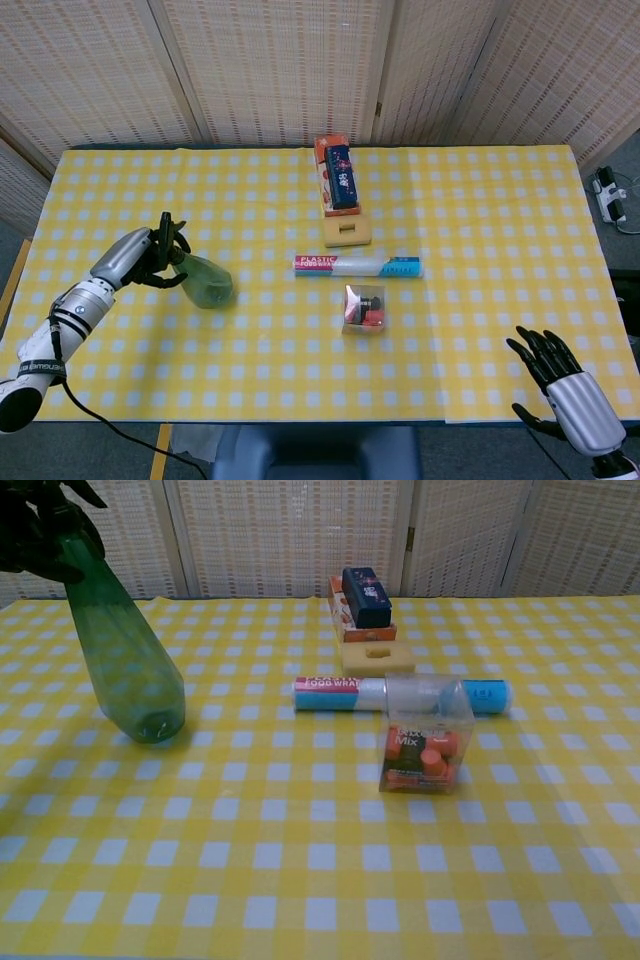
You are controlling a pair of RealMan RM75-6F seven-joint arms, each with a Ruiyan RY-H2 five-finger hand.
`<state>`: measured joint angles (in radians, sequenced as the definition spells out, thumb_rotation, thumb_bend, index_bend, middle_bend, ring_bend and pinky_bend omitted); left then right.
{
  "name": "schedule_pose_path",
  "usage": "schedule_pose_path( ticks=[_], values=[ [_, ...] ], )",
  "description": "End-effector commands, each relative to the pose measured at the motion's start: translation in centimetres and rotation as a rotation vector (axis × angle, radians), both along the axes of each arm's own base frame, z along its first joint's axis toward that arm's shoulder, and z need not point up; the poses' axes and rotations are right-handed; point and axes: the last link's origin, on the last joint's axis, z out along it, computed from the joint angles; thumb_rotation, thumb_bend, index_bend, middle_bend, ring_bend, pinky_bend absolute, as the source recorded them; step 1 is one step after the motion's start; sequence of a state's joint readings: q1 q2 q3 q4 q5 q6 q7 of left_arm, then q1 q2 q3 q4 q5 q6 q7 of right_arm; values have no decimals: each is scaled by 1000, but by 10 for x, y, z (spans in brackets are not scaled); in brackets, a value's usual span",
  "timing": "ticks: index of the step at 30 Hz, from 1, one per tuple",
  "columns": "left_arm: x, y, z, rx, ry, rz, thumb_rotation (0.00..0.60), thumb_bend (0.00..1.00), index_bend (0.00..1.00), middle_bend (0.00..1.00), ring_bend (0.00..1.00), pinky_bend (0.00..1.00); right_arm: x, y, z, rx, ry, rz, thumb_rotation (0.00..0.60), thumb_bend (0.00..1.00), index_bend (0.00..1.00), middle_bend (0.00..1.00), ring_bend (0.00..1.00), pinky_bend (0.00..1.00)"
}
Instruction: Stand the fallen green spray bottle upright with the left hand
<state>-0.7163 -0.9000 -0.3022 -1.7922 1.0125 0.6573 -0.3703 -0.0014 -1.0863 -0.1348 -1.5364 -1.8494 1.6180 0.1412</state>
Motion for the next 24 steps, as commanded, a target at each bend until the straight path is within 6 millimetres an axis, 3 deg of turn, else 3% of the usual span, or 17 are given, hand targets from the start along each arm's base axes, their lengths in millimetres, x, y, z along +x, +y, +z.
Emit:
schedule_pose_path(
  ticks=[1,16,21,24],
  values=[
    [-2,1,0,4,2,-4,600,524,721,1000,1000,1000,0,0,0,0,1,-1,600,259,0,0,0,0],
    [-7,6,-8,-18,20,2,600,539,662,1000,1000,1000,0,-1,0,3,-2,2,600,259,0,0,0,0],
    [-6,7,-9,-22,19,-4,600,299,460,1000,1000,1000,0,-1,-1,11,1,0,600,259,0,0,0,0],
    [-7,6,-7,-22,21,-4,600,211,346,1000,1000,1000,0,-2,-1,11,1,-2,600,259,0,0,0,0]
  ],
)
